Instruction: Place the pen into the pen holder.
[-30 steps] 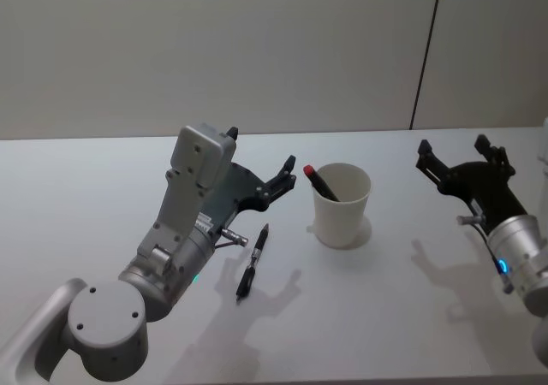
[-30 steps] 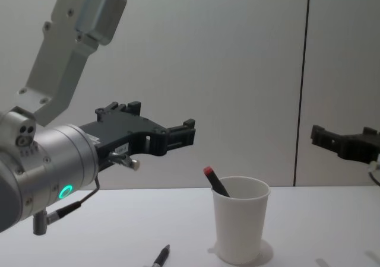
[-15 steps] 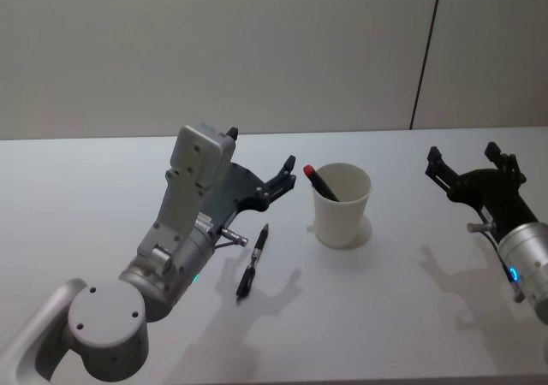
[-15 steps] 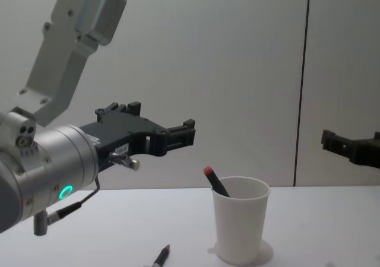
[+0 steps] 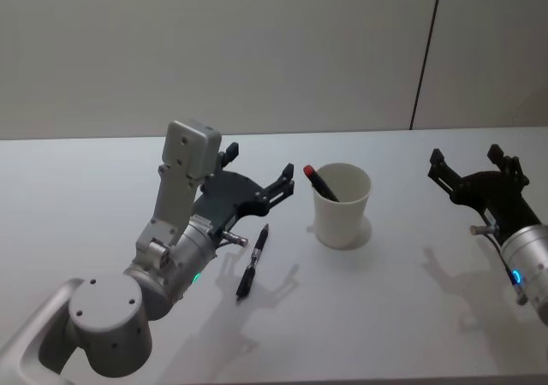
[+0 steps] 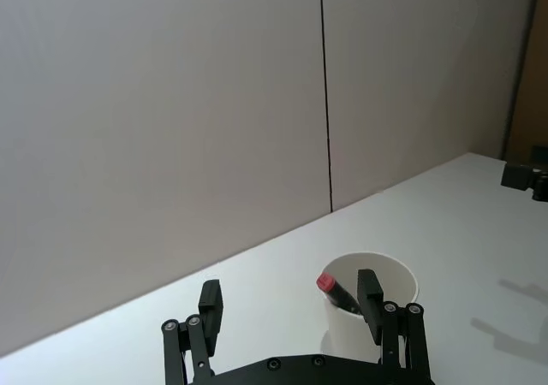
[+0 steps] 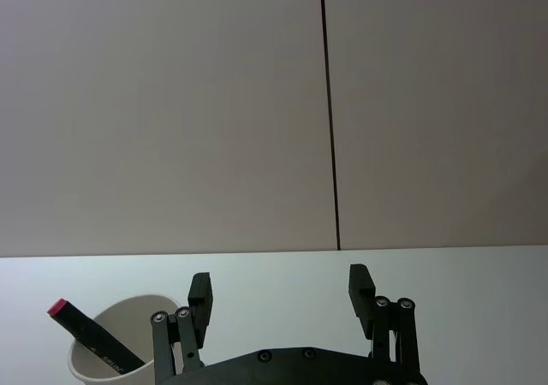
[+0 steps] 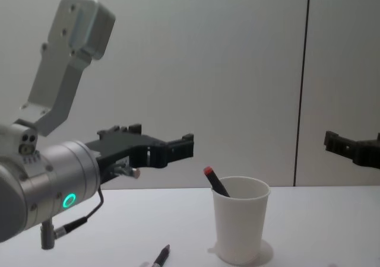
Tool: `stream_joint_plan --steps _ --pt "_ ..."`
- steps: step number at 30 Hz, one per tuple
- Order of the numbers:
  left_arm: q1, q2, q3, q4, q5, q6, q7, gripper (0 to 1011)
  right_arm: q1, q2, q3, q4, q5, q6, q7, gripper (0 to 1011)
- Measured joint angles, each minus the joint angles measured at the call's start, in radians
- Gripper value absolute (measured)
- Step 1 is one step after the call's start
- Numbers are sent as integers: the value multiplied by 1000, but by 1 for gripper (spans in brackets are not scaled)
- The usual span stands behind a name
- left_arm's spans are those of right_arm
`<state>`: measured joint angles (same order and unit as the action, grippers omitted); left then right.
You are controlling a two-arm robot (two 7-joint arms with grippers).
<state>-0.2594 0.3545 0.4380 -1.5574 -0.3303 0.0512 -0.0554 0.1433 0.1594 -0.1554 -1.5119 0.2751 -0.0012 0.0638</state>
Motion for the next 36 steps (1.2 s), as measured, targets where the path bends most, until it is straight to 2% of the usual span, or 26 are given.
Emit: stream_joint_plan --steps 8,16,23,36 --pt "-18 -14 -13 55 -85 59 -19 1000 -2 1 1 -2 1 1 -1 1001" --pt "-37 -23 -25 106 -135 139 -35 1000 -3 1 1 -4 1 2 -2 1001" --pt "-56 -25 -33 157 -150 220 -56 1000 -4 2 1 -5 1 2 -2 1001" --pt "-68 -22 -39 205 -141 296 -96 1000 -4 2 1 -5 1 2 -2 1001"
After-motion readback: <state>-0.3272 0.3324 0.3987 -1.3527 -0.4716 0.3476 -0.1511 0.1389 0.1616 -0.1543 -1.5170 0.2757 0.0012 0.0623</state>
